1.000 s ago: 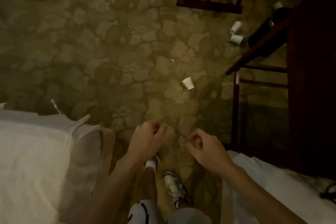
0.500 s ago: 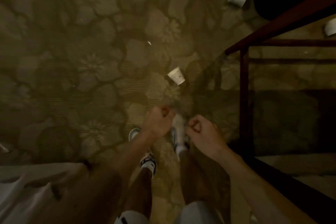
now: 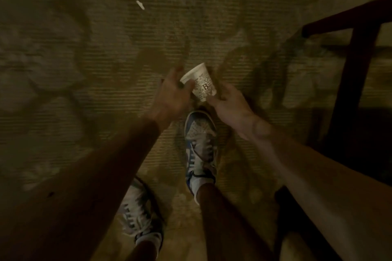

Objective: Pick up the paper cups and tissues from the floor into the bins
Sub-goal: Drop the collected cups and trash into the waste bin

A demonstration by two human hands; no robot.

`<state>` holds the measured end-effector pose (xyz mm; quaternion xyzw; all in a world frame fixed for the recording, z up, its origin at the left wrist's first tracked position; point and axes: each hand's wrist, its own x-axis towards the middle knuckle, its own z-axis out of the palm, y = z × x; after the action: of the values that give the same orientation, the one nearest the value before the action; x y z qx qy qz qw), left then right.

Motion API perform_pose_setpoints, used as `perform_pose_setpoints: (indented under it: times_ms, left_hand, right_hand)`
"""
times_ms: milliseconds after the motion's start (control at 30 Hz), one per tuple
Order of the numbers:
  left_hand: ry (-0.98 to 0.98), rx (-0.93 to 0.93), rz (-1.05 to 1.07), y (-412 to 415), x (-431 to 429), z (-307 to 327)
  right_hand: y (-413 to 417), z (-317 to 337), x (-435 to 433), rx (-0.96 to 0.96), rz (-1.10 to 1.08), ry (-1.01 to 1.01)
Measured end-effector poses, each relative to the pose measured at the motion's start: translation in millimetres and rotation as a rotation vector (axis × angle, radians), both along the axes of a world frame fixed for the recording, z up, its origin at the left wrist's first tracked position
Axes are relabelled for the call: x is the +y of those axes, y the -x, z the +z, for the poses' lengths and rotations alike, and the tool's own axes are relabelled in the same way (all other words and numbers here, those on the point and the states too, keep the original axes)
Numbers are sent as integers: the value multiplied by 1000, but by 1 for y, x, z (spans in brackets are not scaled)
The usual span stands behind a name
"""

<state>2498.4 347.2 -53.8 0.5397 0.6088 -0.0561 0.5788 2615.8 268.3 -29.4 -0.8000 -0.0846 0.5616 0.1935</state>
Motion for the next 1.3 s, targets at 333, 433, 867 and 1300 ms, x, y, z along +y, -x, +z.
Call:
perform_pose_setpoints:
  times_ms: [333, 433, 867, 1300]
  left_hand:
    - [60, -56, -22, -12, -7, -50]
    - [59, -118, -44, -9, -8, -25]
    - [-56, -166, -36, -95, 123, 204]
    - [117, -247, -443, -288, 282, 257]
  right_hand:
    - [2, -49, 8, 37, 145, 52]
    - [4, -28, 8, -27, 146, 79]
    - [-83, 203, 117, 60, -221, -57]
    - [-233, 248, 230, 100, -766, -71]
